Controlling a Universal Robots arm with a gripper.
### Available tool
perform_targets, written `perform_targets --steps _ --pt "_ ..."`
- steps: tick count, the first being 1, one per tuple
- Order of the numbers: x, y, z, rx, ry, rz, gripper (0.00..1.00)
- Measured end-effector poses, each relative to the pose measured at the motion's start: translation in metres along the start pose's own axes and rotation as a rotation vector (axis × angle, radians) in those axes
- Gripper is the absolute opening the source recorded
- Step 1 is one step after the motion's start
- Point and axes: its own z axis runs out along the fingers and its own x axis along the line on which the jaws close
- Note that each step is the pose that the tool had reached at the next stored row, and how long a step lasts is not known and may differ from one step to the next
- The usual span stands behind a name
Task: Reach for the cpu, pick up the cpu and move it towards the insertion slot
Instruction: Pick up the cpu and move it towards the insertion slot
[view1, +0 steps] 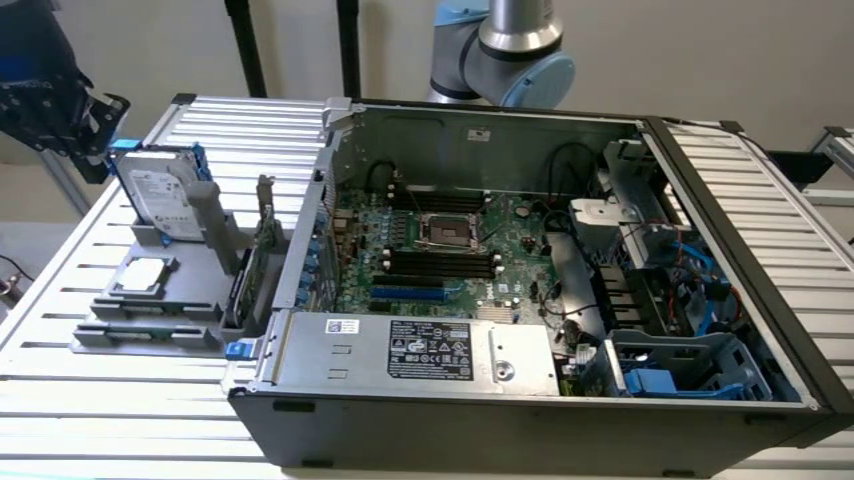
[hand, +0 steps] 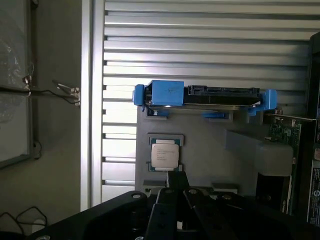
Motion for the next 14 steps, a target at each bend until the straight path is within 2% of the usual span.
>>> perform_targets --steps 7,8,9,10,11,13,14 --pt "0.0 0.0 0.0 0.0 0.0 0.0 0.12" --pt "0.0 0.0 0.0 0.0 0.0 0.0 0.18" --pt "0.0 0.0 0.0 0.0 0.0001 0.0 0.18" --pt "0.0 0.0 0.0 0.0 0.0001 0.0 0.3" --pt "0.0 0.0 0.0 0.0 0.0 0.0 0.3" --pt "0.0 0.0 0.0 0.0 0.0 0.0 0.42" --pt "0.0 0.0 0.0 0.0 0.0001 0.0 0.42"
